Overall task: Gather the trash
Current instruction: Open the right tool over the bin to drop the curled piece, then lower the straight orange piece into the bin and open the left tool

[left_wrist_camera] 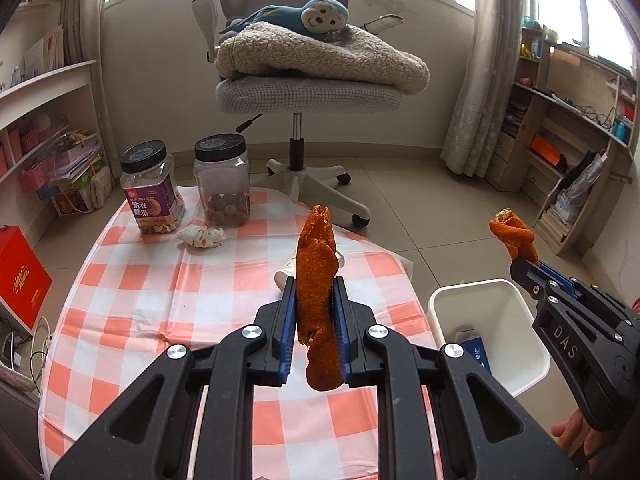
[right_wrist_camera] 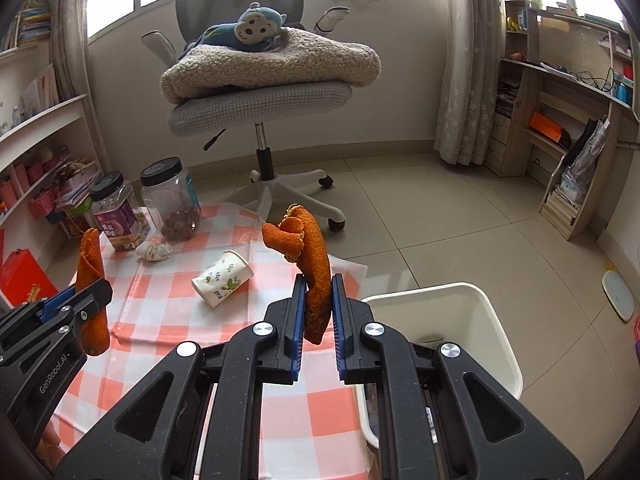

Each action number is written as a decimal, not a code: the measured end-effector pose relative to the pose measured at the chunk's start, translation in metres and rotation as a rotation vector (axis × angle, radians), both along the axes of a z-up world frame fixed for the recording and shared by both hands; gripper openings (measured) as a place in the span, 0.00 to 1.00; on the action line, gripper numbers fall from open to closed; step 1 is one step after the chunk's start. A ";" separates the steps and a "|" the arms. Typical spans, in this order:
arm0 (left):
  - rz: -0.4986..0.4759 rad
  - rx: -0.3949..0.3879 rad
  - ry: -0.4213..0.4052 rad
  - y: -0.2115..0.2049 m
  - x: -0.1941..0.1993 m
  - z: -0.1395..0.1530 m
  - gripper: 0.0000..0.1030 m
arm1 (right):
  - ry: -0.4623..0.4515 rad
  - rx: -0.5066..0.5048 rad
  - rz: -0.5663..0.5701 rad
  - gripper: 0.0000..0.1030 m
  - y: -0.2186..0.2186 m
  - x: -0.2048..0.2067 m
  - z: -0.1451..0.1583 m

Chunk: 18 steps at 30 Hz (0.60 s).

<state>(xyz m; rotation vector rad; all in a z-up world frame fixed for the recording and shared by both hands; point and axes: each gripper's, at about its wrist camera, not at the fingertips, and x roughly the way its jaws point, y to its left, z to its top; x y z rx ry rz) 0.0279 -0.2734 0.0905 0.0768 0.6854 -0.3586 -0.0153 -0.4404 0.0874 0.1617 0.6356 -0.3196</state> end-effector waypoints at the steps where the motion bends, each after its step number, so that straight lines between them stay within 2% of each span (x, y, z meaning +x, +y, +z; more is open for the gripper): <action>1: -0.012 0.001 0.001 -0.005 -0.002 -0.001 0.17 | 0.002 -0.002 -0.019 0.11 -0.007 -0.001 -0.001; 6: -0.063 0.009 0.007 -0.033 -0.008 -0.007 0.17 | 0.018 0.007 -0.109 0.12 -0.042 -0.008 -0.004; 9: -0.092 0.007 0.012 -0.050 -0.012 -0.009 0.17 | 0.018 0.003 -0.175 0.16 -0.065 -0.017 -0.005; 10: -0.102 0.005 0.012 -0.056 -0.014 -0.009 0.17 | 0.018 0.008 -0.193 0.19 -0.073 -0.022 -0.005; 12: -0.125 -0.002 0.014 -0.068 -0.017 -0.010 0.17 | 0.014 0.014 -0.241 0.43 -0.087 -0.031 -0.006; 18: -0.205 -0.012 0.011 -0.108 -0.029 -0.011 0.17 | -0.012 0.023 -0.359 0.61 -0.123 -0.058 -0.002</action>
